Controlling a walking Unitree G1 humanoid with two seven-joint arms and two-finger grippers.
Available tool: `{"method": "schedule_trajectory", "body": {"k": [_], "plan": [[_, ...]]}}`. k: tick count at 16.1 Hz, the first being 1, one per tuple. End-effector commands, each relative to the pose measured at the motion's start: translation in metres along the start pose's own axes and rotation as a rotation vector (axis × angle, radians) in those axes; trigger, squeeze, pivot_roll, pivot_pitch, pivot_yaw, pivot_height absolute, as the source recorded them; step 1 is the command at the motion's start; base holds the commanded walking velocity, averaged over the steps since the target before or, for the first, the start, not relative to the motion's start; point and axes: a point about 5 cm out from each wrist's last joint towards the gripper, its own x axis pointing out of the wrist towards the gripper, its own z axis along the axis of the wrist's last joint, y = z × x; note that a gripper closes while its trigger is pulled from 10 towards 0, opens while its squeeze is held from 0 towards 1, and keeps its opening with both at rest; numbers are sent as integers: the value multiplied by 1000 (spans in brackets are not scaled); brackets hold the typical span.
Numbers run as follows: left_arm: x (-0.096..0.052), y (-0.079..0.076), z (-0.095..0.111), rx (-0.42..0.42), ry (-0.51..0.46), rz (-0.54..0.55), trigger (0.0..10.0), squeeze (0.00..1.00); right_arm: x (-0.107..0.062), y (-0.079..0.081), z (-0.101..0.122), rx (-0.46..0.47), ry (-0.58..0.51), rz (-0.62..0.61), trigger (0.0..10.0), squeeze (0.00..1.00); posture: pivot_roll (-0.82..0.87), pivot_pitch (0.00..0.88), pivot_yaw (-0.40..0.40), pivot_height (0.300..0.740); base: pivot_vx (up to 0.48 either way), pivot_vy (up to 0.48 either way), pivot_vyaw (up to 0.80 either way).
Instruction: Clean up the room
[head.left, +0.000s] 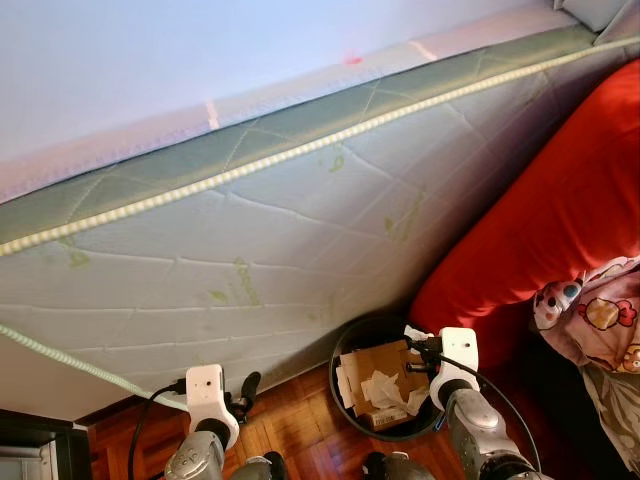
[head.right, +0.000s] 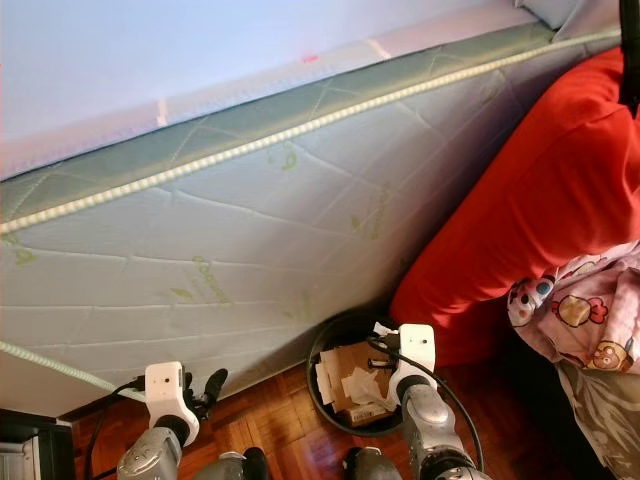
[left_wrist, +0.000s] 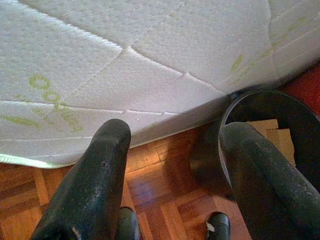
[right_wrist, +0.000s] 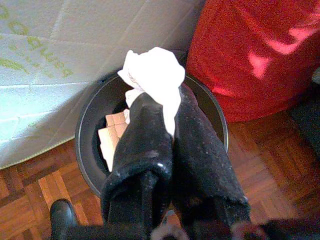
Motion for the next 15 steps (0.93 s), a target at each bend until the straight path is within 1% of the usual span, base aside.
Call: {"method": "schedule_trajectory", "body": {"k": [1, 4, 6, 10, 13, 15], "plan": [[-4, 1, -6, -16, 17, 11, 10000, 0, -2, 0, -6, 4, 25, -4, 10000, 0, 7, 263, 0, 670, 0, 0, 0], [-4, 1, -6, -15, 16, 14, 10000, 0, -2, 1, -5, 17, 5, 7, 10000, 0, 12, 269, 1, 665, 0, 0, 0], [-4, 2, -5, -14, 15, 14, 10000, 0, -2, 2, -7, 1, 18, 7, 10000, 0, 19, 273, 6, 665, 0, 0, 0], [-5, 4, -4, -7, 1, 11, 10000, 0, 0, 1, -4, 14, 26, -4, 10000, 0, 37, 291, 17, 665, 0, 0, 0], [-8, 6, 0, 4, -39, 2, 10000, 0, 2, -2, 0, 45, 39, -17, 10000, 0, 53, 318, 27, 665, 0, 0, 0], [-9, 5, 2, 12, -67, -12, 10000, 0, 3, -4, 1, 27, 55, -19, 10000, 0, 69, 352, 35, 665, 0, 0, 0]]}}
